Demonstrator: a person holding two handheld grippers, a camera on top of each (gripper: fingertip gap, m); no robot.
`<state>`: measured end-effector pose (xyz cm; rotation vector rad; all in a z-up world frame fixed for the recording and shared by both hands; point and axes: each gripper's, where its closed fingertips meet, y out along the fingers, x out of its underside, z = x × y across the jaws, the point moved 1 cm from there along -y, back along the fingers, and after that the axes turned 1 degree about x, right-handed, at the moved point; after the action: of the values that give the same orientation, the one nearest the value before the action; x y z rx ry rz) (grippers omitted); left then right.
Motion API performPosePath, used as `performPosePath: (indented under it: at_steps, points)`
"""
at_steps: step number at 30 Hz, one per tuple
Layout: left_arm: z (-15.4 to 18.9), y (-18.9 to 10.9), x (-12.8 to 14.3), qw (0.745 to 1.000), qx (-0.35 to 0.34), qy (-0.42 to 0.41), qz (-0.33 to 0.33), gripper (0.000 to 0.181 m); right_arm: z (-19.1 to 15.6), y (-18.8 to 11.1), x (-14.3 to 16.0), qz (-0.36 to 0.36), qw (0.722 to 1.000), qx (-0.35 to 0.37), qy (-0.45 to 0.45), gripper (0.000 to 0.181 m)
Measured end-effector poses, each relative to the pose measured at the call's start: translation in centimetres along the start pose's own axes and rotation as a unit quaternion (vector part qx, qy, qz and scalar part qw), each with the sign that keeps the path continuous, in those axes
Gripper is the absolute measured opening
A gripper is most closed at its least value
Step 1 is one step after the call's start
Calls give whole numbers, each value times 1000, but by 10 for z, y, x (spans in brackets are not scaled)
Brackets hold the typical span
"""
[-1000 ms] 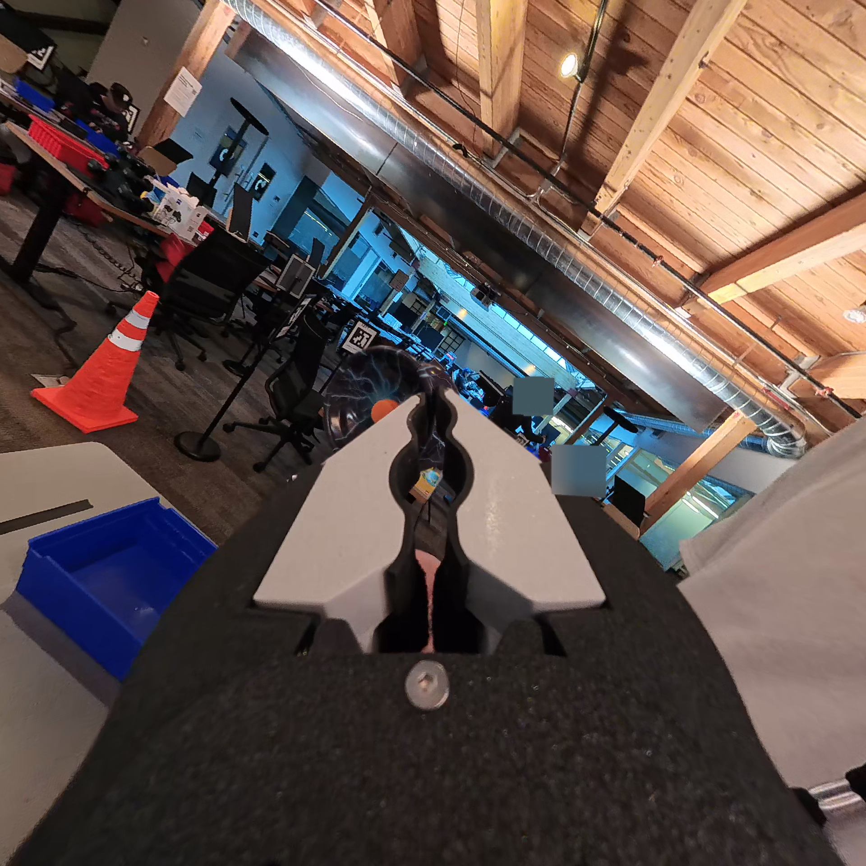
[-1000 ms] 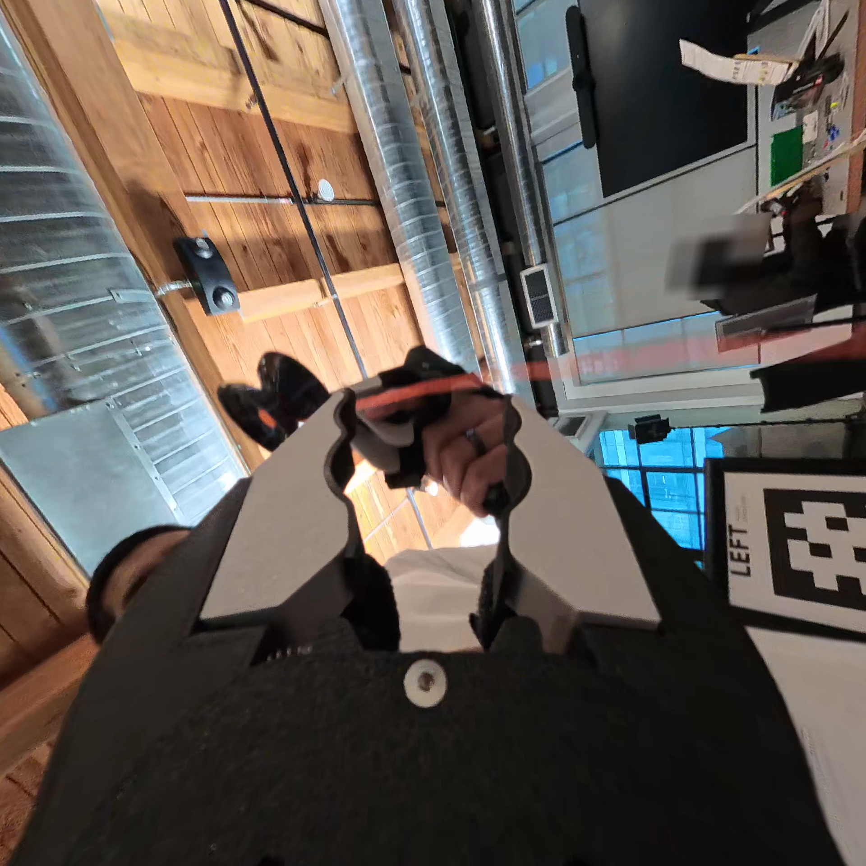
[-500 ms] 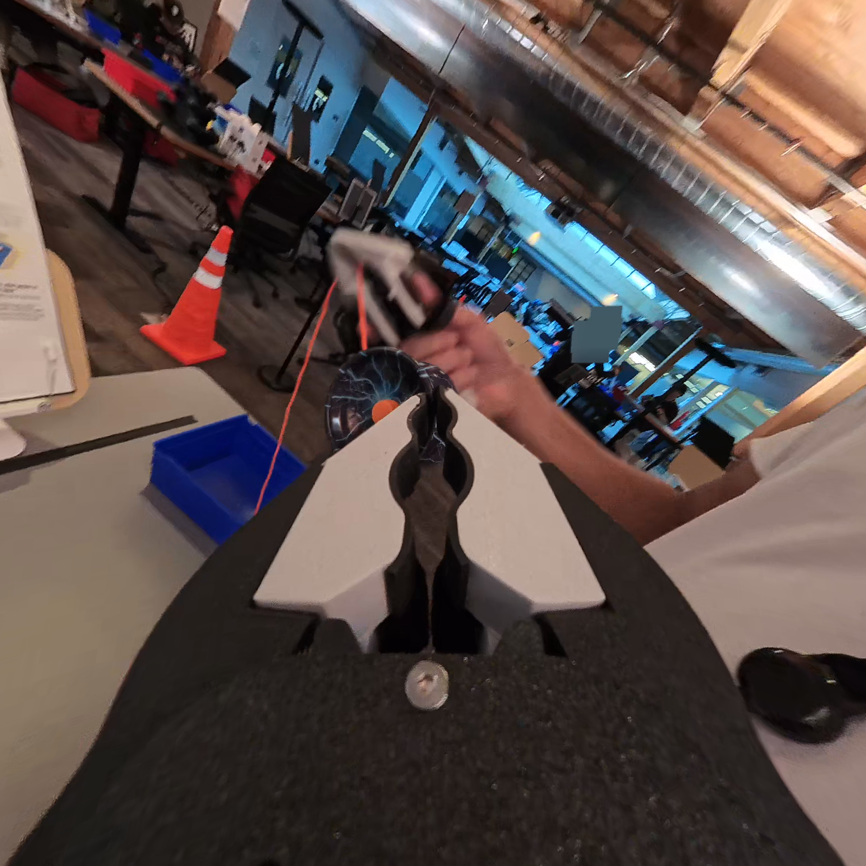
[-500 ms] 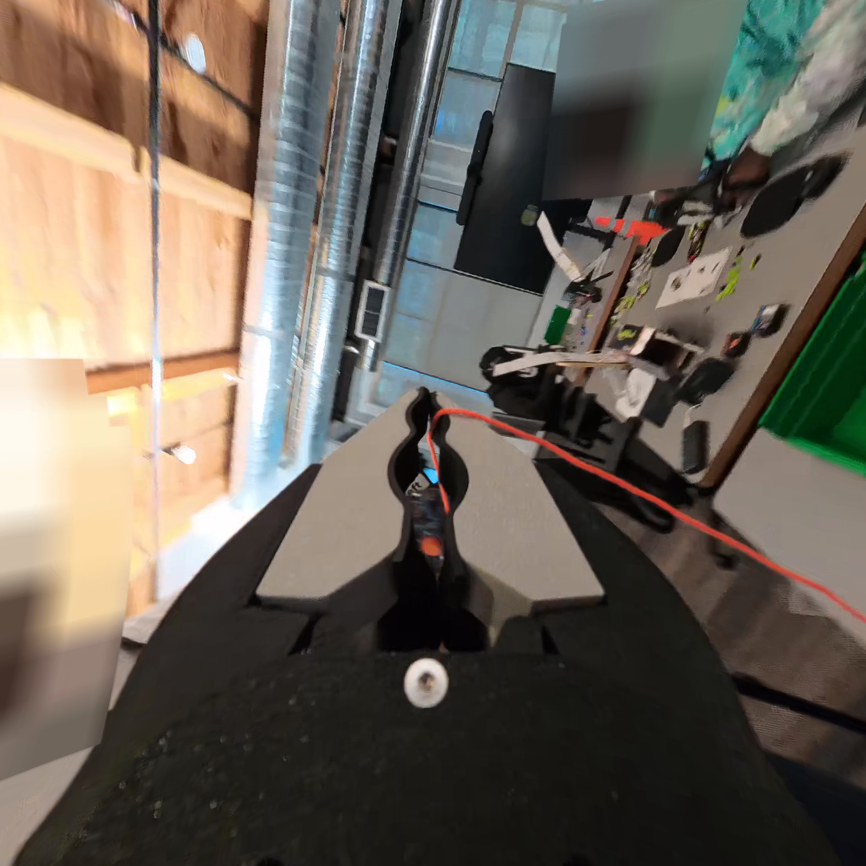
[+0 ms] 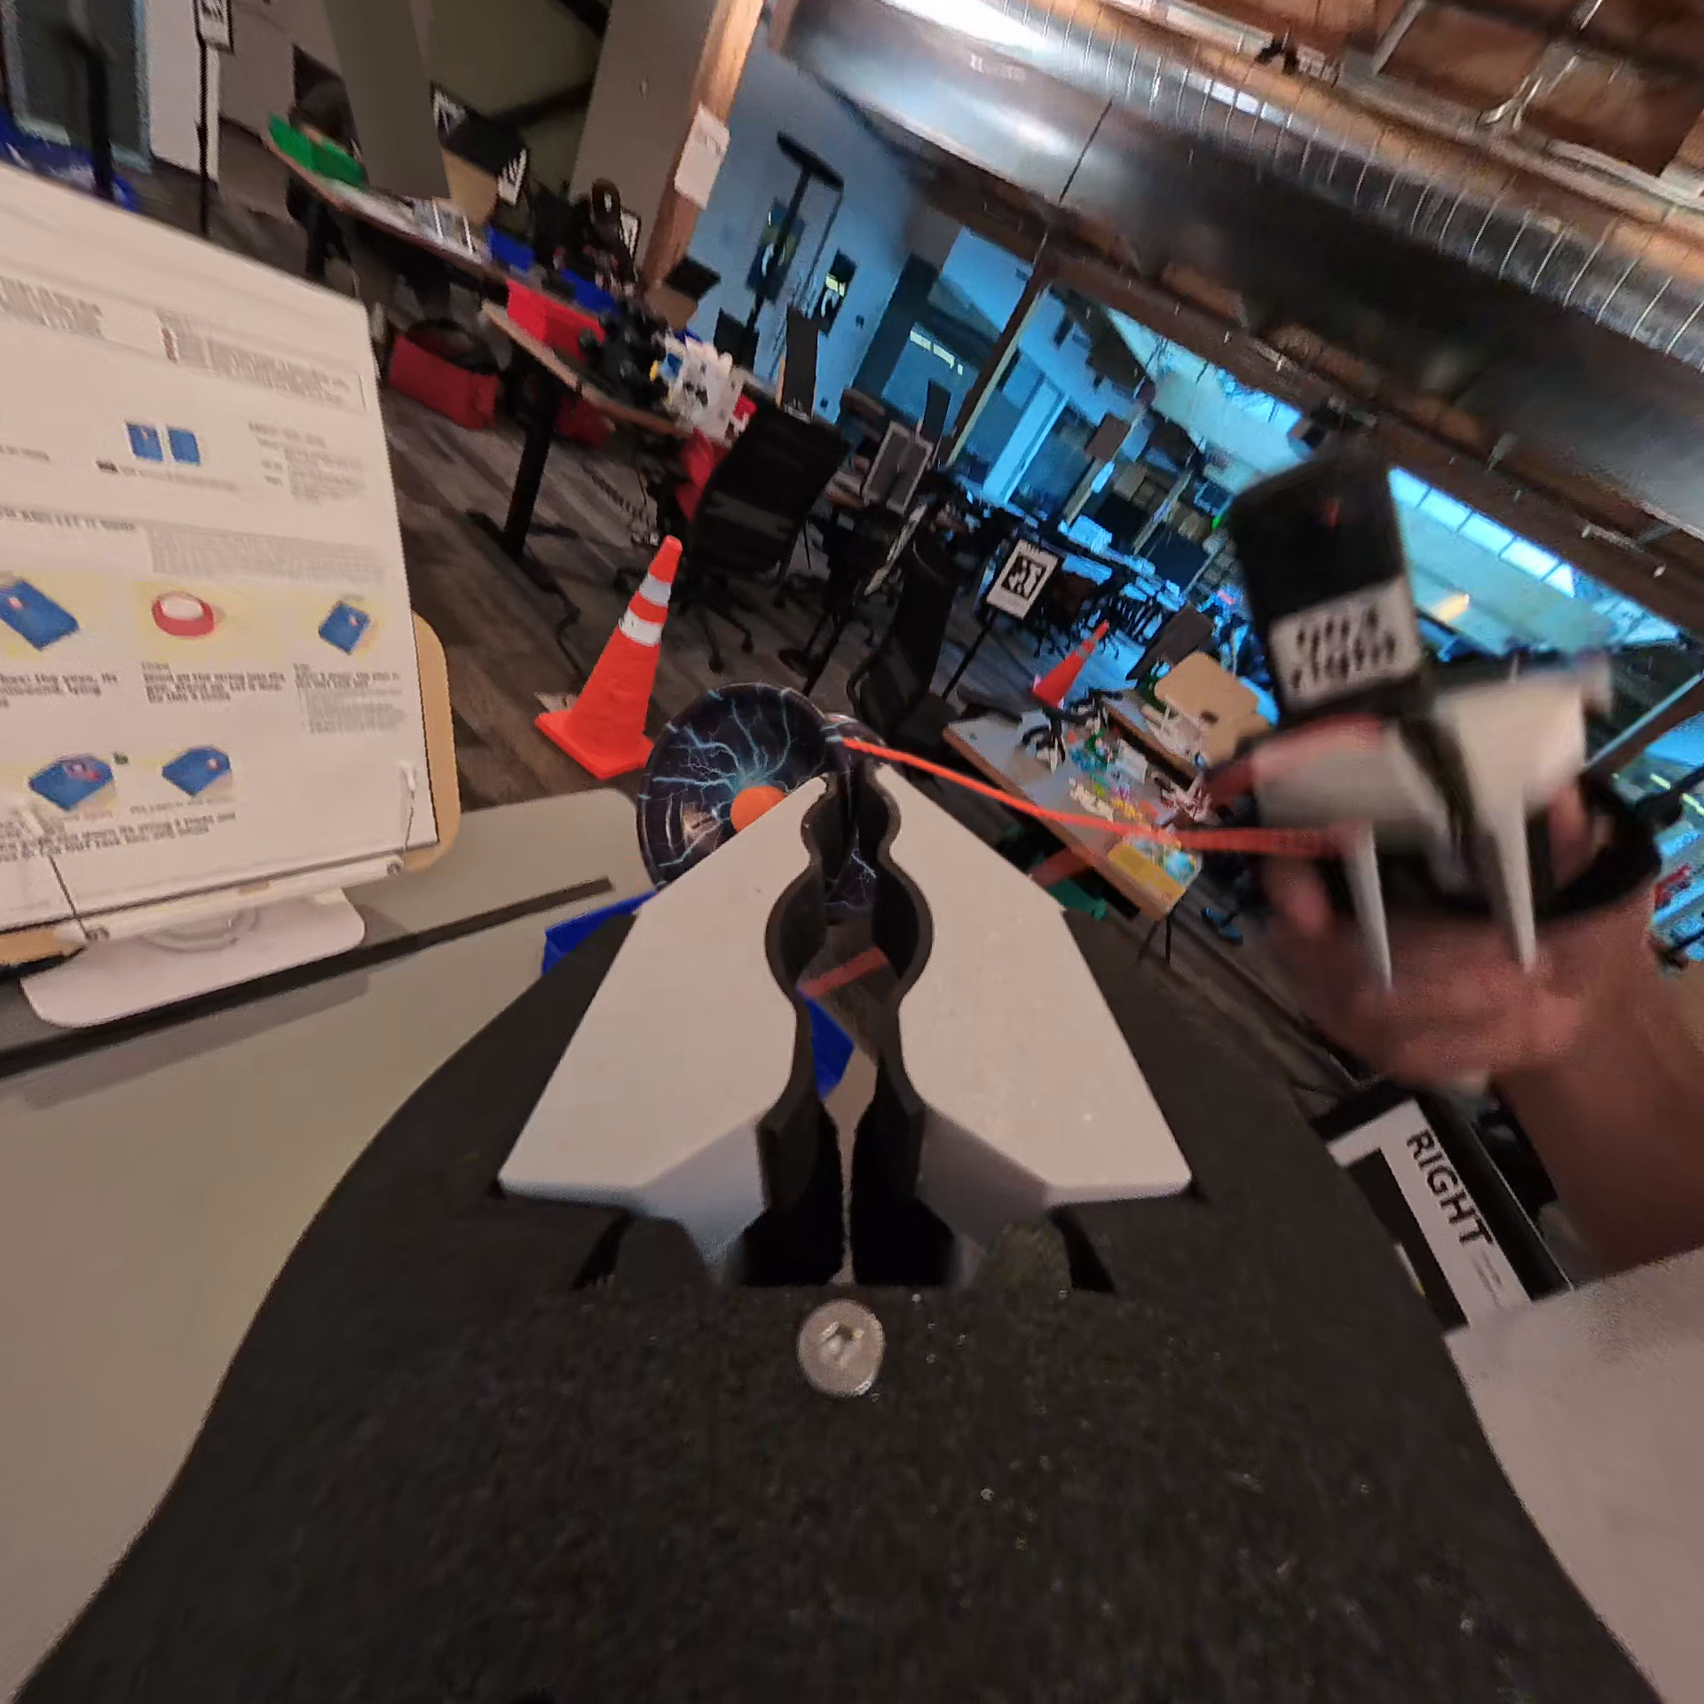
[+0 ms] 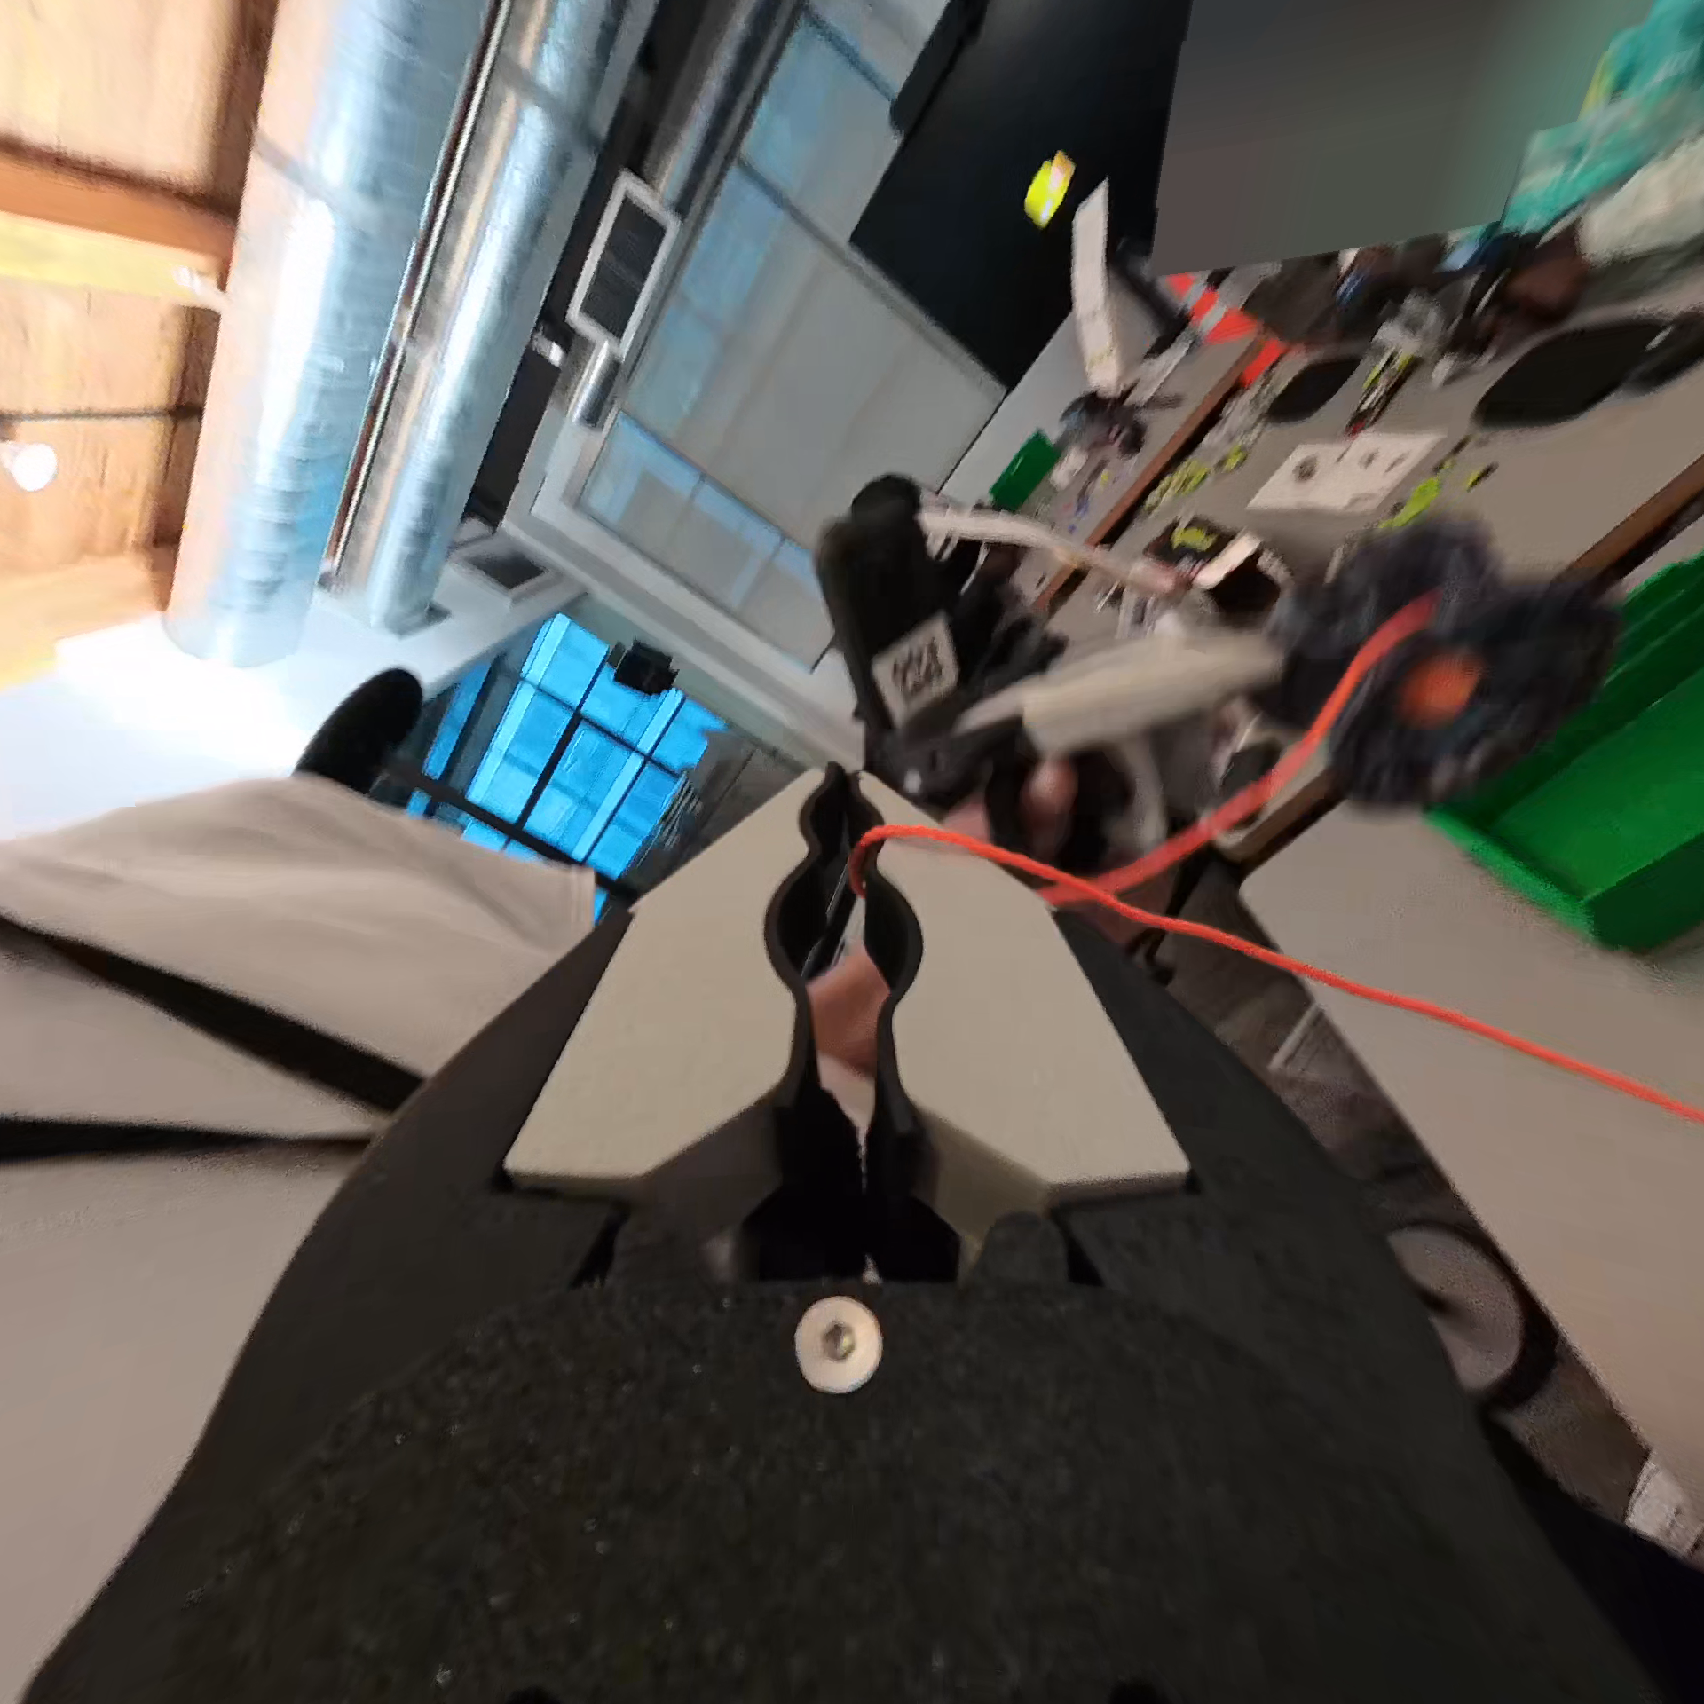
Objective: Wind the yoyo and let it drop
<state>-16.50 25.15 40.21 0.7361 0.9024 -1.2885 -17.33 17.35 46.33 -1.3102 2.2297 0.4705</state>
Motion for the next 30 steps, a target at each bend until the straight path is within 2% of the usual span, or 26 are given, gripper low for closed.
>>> performPosePath:
  at_steps: [4, 7, 11, 13, 17, 20, 23, 26, 30]
  points:
    - [7, 6, -31, 998, 36, -19, 50, 0, 26, 14, 68, -68, 997, 10, 46, 0]
    - [26, 10, -42, 993, 89, -45, 63, 0, 52, 22, 85, -60, 993, -2, 103, 0]
    - [54, 4, -52, 975, 171, -113, 90, 0, 84, 24, 68, -2, 987, -29, 157, 0]
    - [68, -1, -52, 965, 206, -133, 89, 0, 99, 21, 49, 35, 983, -35, 174, 0]
    - [89, -17, -41, 963, 232, -118, 67, 0, 118, 1, -2, 79, 987, -15, 142, 0]
    - [86, -27, -23, 974, 209, -78, 40, 0, 105, -15, -41, 78, 993, -13, 93, 0]
    - [69, -27, -2, 988, 152, -22, -1, 0, 85, -17, -64, 44, 998, 30, 18, 0]
    - [48, -20, 10, 995, 81, 54, -36, 0, 60, -14, -78, 29, 996, 66, -44, 0]
    - [23, -7, 3, 993, -8, 115, -38, 0, 13, -2, -76, 24, 995, 44, -89, 0]
